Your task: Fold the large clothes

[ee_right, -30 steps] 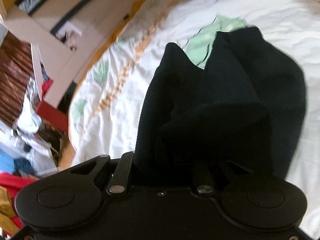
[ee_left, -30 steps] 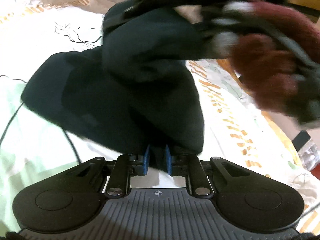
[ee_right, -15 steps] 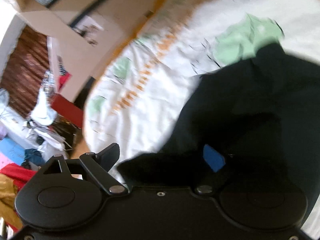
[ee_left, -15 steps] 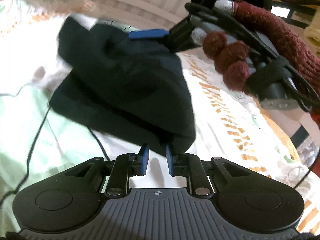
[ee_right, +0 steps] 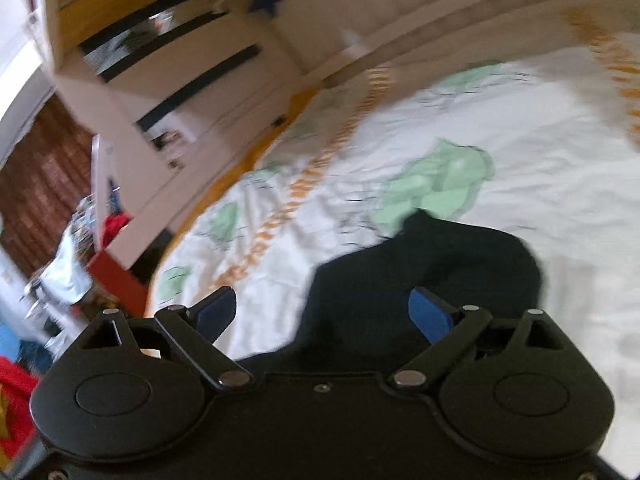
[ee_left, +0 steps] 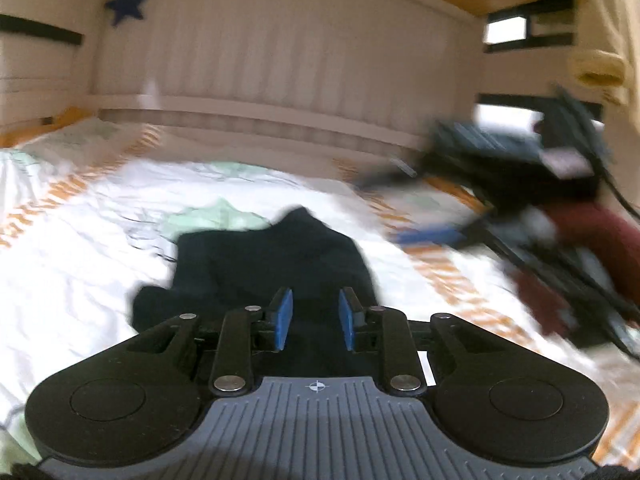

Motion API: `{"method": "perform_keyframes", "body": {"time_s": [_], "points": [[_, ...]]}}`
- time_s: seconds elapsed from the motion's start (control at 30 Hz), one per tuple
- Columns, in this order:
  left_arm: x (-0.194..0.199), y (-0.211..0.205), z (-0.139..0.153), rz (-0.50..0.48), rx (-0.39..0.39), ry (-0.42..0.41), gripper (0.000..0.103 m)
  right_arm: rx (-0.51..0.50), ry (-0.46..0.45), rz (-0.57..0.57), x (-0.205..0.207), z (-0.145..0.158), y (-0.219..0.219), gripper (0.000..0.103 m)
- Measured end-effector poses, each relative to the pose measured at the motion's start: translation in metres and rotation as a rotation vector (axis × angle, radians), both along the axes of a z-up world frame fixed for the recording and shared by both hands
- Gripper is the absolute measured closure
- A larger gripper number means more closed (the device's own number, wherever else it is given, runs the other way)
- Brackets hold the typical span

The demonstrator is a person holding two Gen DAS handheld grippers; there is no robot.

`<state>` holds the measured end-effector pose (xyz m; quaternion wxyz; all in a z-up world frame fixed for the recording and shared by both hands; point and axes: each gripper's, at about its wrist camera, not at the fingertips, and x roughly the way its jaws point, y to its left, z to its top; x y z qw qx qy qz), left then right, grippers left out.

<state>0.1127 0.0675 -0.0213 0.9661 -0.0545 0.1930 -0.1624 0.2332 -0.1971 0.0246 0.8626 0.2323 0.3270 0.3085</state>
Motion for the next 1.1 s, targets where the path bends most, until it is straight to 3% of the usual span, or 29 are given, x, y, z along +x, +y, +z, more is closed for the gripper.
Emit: {"method": "perform_keyframes", "body": {"time_s": [0.13, 0.27, 0.37, 0.43, 0.5, 0.63, 0.7, 0.8, 0.87, 0.97, 1.1], "points": [[0.022, 0.021, -0.002, 0.082, -0.007, 0.024, 0.078, -0.146, -0.036, -0.021, -0.014, -0.01, 0.003, 0.009], [0.035, 0.035, -0.006, 0.113, 0.017, 0.042, 0.078, -0.317, -0.137, 0.041, -0.031, -0.015, 0.035, 0.009], [0.043, 0.046, -0.019, 0.149, 0.002, 0.1, 0.078, -0.43, -0.213, 0.105, -0.046, -0.029, 0.058, 0.013], [0.049, 0.052, -0.032, 0.16, -0.019, 0.178, 0.078, -0.506, -0.198, 0.124, -0.051, -0.05, 0.067, 0.013], [0.053, 0.06, -0.047, 0.163, -0.052, 0.255, 0.077, -0.5, -0.17, 0.101, -0.054, -0.07, 0.064, 0.012], [0.055, 0.056, -0.05, 0.156, -0.017, 0.252, 0.077, -0.465, -0.173, 0.072, -0.057, -0.081, 0.057, 0.012], [0.055, 0.059, -0.051, 0.155, -0.023, 0.248, 0.077, -0.471, -0.161, 0.07, -0.055, -0.077, 0.058, 0.012], [0.055, 0.069, -0.057, 0.166, -0.092, 0.259, 0.076, -0.421, -0.134, 0.069, -0.054, -0.062, 0.052, 0.014], [0.057, 0.072, -0.061, 0.175, -0.135, 0.272, 0.076, -0.382, -0.169, 0.05, -0.057, -0.053, 0.046, 0.016], [0.056, 0.068, -0.059, 0.179, -0.118, 0.265, 0.076, -0.334, -0.225, 0.032, -0.05, -0.037, 0.041, 0.016], [0.055, 0.067, -0.06, 0.182, -0.115, 0.262, 0.076, -0.281, -0.231, 0.036, -0.02, -0.029, 0.047, 0.016]]}}
